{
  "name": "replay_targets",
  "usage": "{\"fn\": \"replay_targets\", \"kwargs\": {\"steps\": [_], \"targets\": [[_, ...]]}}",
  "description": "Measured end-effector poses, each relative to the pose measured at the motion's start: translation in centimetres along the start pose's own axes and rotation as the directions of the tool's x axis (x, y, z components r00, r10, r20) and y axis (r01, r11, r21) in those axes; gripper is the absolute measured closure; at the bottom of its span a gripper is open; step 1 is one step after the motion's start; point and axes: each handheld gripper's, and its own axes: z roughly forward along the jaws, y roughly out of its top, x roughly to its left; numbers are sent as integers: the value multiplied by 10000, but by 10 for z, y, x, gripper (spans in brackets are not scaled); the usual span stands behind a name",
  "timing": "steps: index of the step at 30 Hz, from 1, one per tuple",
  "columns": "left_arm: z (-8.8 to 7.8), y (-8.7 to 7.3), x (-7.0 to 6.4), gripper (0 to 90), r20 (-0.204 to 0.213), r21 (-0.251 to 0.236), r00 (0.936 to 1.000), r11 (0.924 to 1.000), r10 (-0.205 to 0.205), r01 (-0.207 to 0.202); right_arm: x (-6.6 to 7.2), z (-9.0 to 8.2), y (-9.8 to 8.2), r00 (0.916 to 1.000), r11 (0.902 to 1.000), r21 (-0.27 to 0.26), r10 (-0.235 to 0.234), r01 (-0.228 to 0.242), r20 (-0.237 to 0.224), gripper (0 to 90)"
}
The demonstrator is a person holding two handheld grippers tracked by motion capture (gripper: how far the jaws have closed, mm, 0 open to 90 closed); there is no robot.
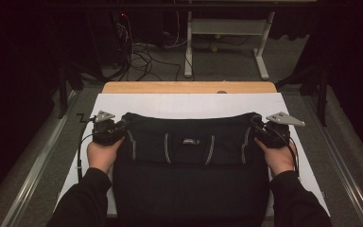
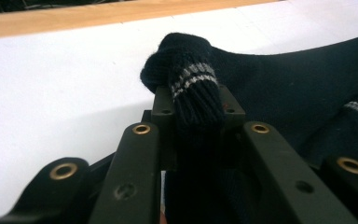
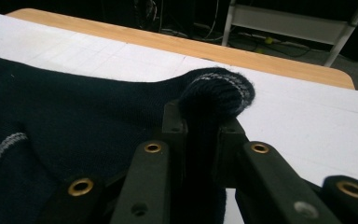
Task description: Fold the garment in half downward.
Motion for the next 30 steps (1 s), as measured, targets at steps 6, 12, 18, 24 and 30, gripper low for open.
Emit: {"fn": "replay_targets", "kwargs": {"steps": [6,12,18,24,30], "targets": [[-3,23,3,722,-137,-340,9999,9994,16,-20,-5,4,22,9999,9990,-433,59,-53,146,792],[7,25,8,720,-227,-276,9994,9993,-270,264,-5,13,33,9992,9977,-662,-131,156,387,790],[35,13,14,713,-343,476,9978,9972,-562,578,-4,45,22,9979,9992,227,-348,336,546,788],[52,7,18,696,-430,752,9957,9935,-826,857,-7,70,9,9970,9950,987,-209,135,743,779],[50,-3,27,477,-343,949,9886,9842,-1465,1492,-12,73,4,9957,9901,1323,360,-471,850,484]]}}
